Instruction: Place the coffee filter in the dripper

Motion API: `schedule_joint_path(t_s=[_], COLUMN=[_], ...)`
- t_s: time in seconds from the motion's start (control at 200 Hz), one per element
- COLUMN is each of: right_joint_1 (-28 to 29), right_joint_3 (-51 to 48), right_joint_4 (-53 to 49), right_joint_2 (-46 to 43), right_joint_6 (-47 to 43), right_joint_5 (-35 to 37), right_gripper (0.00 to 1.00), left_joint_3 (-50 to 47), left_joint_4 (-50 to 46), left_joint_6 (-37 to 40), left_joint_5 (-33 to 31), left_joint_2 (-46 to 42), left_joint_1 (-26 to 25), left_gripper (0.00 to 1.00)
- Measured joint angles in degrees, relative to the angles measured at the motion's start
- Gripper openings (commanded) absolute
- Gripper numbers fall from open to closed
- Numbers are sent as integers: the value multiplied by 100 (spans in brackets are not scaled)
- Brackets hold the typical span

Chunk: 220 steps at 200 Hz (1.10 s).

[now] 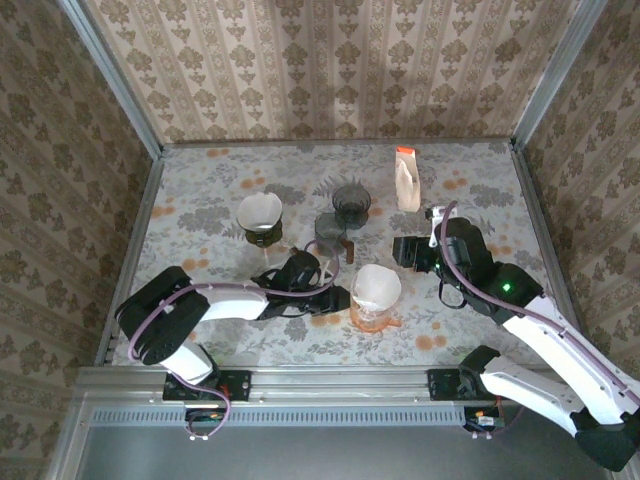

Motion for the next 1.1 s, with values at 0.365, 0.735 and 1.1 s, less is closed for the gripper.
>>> schedule_joint_path(t_s=[0.365, 0.735, 1.1], right_joint_1=[-142, -315, -326], right_joint_3=[0, 0, 0], right_joint_4=[-2, -11, -55], right_joint_2=[-81, -181, -398], right_joint_6=[-90, -140, -190], right_joint_5=[-68, -68, -33], right_gripper=[73, 74, 74], left_joint_3=[-155, -446, -1119], left_joint_4=[-1637, -1714, -50], left_joint_6=[717, 2822, 3541], left_joint_5=[-590, -2439, -3211], left_joint_2=[-1552, -1947, -1344], left_joint_1=[-177, -1572, -2103], left_gripper=[62, 72, 74])
